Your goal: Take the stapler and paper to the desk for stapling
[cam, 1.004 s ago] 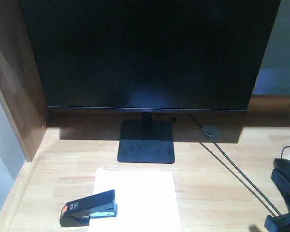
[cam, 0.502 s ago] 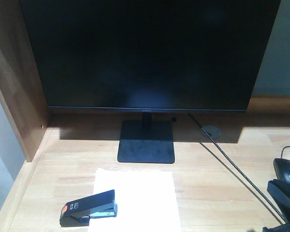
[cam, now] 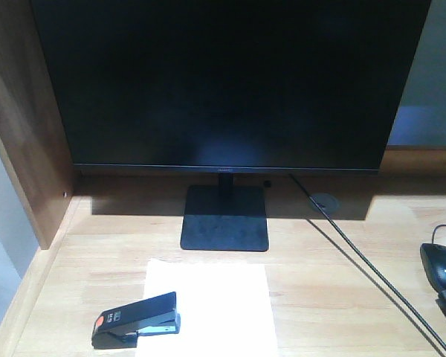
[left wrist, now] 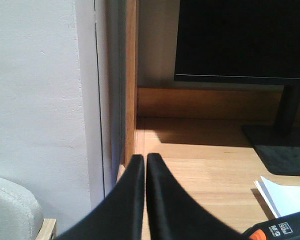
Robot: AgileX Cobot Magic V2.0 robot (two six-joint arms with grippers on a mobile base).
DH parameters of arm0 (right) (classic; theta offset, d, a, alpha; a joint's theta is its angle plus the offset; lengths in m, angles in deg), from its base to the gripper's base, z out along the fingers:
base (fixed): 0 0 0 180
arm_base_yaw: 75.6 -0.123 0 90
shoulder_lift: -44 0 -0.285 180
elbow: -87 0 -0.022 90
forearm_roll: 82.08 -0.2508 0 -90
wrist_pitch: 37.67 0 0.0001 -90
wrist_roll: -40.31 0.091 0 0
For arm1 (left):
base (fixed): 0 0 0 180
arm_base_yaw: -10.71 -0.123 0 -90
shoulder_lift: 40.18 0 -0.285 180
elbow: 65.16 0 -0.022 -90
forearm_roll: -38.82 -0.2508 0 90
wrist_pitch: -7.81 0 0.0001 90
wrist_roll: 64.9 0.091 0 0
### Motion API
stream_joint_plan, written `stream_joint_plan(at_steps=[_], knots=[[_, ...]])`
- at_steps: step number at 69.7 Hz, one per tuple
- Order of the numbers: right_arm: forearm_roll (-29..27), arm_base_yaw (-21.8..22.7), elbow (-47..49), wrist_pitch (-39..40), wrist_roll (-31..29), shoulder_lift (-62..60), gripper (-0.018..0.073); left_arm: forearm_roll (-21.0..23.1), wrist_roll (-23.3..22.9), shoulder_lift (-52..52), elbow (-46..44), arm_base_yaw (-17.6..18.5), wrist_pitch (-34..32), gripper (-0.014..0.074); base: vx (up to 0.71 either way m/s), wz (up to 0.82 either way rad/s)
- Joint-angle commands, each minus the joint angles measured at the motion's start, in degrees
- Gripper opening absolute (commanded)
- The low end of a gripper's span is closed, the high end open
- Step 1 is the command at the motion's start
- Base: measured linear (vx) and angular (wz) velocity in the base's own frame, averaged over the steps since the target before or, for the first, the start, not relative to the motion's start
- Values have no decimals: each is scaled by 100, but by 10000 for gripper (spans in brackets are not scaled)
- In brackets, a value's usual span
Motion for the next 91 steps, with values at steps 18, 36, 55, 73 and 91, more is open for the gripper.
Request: stream_joint_plan(at_steps=[18,36,55,73,91], knots=[[111,1112,-721,371,6,-1731,-5,25,-56,71,154,-4,-412,-6,0,0],[238,1132,-931,-36,-11,-2268,-5,25,-56,65,154,-4,-412,-6,0,0],[188,1132,-931,-29,-11,-2268,-5,25,-48,65,154,-4,-412,-6,0,0],[-48,1132,-931,153,-11,-2268,-5,25,-48,65,154,-4,-412,-6,0,0],[-48,1132,-931,231,-11,-2268,-5,25,-48,65,154,-4,-412,-6,0,0]])
